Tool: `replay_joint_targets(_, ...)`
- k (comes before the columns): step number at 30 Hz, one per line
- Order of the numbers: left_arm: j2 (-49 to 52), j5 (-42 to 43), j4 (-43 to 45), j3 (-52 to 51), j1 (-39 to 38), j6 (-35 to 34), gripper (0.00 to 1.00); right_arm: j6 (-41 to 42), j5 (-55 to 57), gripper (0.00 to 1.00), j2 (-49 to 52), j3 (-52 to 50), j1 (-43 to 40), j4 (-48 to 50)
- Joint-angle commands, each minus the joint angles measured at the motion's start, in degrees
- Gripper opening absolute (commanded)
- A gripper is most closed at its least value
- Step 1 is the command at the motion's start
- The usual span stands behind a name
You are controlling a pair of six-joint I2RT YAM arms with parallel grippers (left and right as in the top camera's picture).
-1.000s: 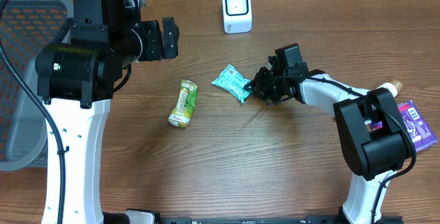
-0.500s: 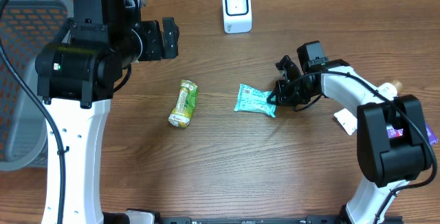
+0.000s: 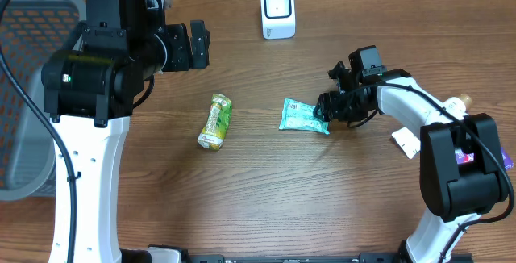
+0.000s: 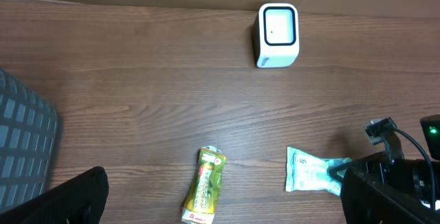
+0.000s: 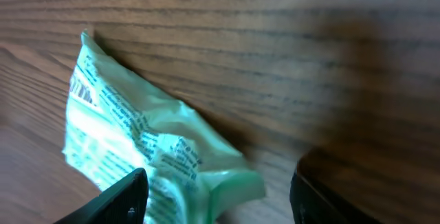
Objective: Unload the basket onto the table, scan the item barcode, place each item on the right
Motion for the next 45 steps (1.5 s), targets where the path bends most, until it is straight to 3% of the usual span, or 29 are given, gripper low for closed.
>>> replay_joint_targets(1,0.28,-0.20,0.22,0.04,0.22,0.46,1.00,7.45,-3.89,0.66,-0.81,0.11,-0.15,-0.04)
replay_joint_targets(16,0.28,-0.20,0.22,0.04,0.22,0.46,1.00,11.17,-7.15,0.49,4.74,-4.42,-0.09,7.28)
replay_joint_targets(18,0.28,-0.20,0.22,0.04,0.22,0.46,1.00,11.10,-8.22,0.41,6.43,-4.42,-0.09,7.76)
replay_joint_targets(22,0.28,-0.20,0.22,0.04,0.22,0.46,1.00,10.78,-9.09,0.17,8.11,-4.42,-0.11,7.63)
replay_joint_targets(23,0.28,-0.20,0.22,0.04,0.22,0.46,1.00,10.75,-9.07,0.06,8.09,-4.42,-0.11,7.45)
replay_joint_targets(24,0.28,-0.20,0.22,0.04,0.22,0.46,1.00,10.78,-9.09,0.04,8.07,-4.35,-0.20,7.37)
replay_joint_targets(31,0.28,-0.20,0.22,0.04,0.22,0.46,1.00,10.67,-14.60,0.04,5.68,-1.09,-3.80,1.95)
replay_joint_targets(35,0.28,-0.20,0.22,0.04,0.22,0.46,1.00,2.75,-21.86,0.04,-1.09,2.73,-5.70,-2.86)
replay_joint_targets(45,0.28,-0.20,0.22,0.04,0.22,0.46,1.00,-8.85,-21.81,0.04,-21.57,10.69,-5.77,-12.79)
